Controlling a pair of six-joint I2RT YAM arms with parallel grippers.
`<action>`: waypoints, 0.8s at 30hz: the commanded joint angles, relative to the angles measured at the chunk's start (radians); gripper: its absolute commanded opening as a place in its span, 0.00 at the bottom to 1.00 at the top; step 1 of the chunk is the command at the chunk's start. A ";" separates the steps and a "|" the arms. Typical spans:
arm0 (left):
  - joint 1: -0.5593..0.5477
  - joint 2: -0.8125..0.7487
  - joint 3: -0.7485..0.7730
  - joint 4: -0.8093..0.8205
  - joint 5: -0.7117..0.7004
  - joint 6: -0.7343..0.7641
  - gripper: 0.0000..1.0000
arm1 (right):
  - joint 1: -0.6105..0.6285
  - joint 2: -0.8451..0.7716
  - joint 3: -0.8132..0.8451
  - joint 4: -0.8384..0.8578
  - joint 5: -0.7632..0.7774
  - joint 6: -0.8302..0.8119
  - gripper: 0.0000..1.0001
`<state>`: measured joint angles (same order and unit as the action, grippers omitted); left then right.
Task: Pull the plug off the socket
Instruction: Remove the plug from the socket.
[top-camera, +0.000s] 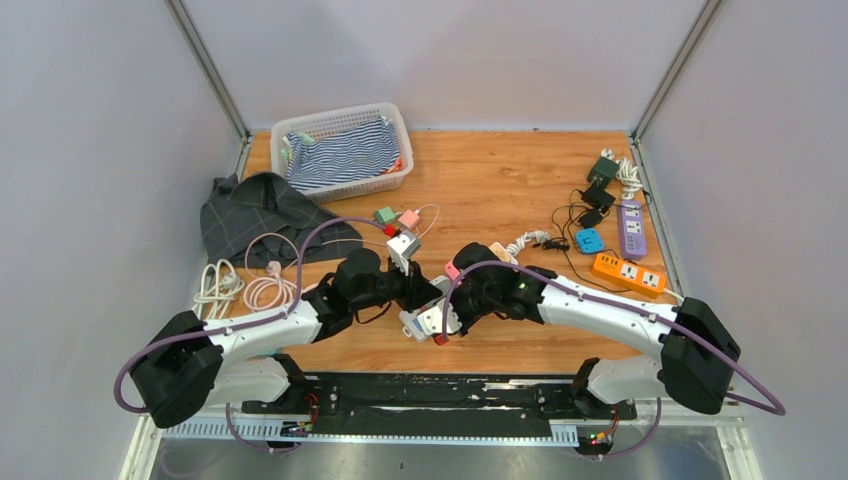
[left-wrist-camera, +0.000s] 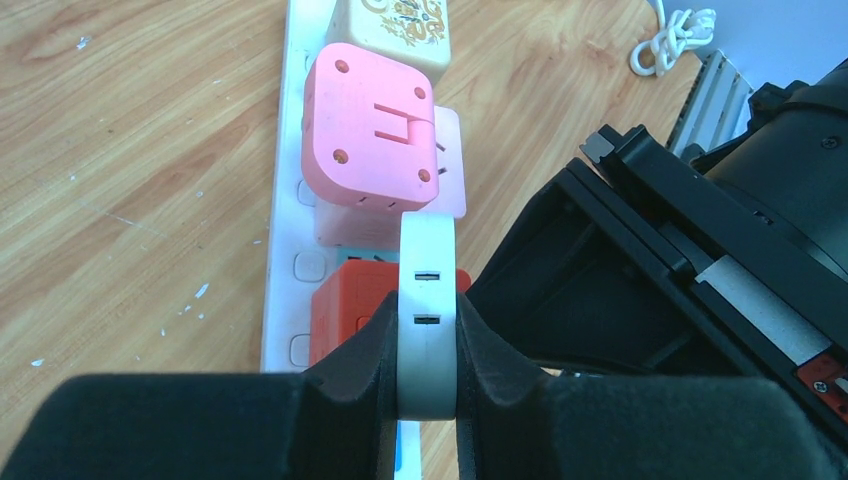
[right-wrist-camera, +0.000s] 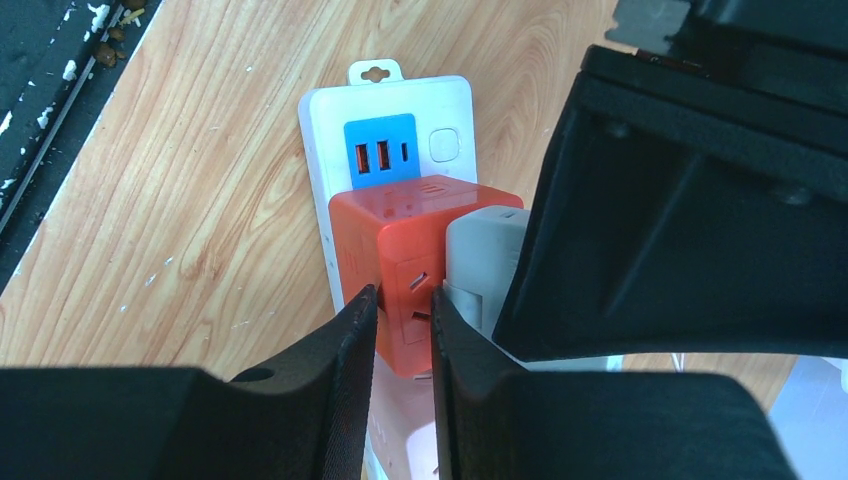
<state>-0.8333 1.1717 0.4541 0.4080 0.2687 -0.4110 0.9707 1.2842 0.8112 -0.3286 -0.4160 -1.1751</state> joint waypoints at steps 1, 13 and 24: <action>-0.007 -0.016 -0.016 -0.003 0.015 0.012 0.00 | 0.013 0.059 -0.027 -0.138 0.040 0.014 0.26; 0.002 -0.053 -0.063 -0.003 0.009 -0.005 0.00 | 0.012 0.068 -0.024 -0.146 0.043 0.015 0.24; 0.000 0.022 0.015 -0.003 0.064 -0.003 0.00 | 0.012 0.073 -0.023 -0.148 0.051 0.017 0.23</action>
<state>-0.8268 1.1629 0.4419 0.4160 0.2832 -0.4179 0.9749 1.2987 0.8272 -0.3397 -0.4149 -1.1748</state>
